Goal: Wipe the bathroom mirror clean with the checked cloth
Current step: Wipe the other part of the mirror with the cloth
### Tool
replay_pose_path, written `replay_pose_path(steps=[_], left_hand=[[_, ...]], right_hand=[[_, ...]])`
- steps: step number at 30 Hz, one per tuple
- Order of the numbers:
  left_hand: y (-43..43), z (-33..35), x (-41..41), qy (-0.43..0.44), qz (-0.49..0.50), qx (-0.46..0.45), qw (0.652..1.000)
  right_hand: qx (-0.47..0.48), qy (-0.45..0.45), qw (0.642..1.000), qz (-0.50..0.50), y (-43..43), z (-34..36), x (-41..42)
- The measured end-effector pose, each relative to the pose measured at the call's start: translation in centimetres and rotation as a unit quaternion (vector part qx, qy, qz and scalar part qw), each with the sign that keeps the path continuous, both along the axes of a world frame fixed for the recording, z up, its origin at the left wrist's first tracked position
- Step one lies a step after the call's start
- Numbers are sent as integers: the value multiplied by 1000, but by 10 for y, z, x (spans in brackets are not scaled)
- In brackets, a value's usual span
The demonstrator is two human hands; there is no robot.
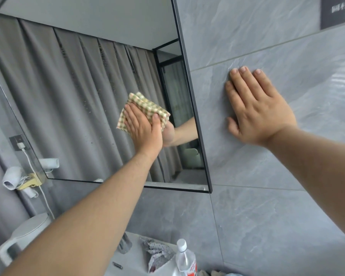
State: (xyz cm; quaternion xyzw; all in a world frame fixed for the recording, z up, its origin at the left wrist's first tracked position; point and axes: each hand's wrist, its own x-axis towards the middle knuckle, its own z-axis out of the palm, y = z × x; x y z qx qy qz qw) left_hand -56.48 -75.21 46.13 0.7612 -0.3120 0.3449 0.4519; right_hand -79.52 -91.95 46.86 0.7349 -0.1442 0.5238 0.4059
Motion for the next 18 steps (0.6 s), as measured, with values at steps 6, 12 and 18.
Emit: replay_pose_path(steps=[6,12,18], left_hand=[[-2,-96,-11,44,-16,4,999],[2,-149,-16,215,-41,-66,973],[10,-177,-14,297,-64,-74,950]], right_hand=[[-3,7,1000,-8,-1,1,1],[-11,0,1000,-4,-1,-1,2],[-8,2,1000,-9,-1,0,1]])
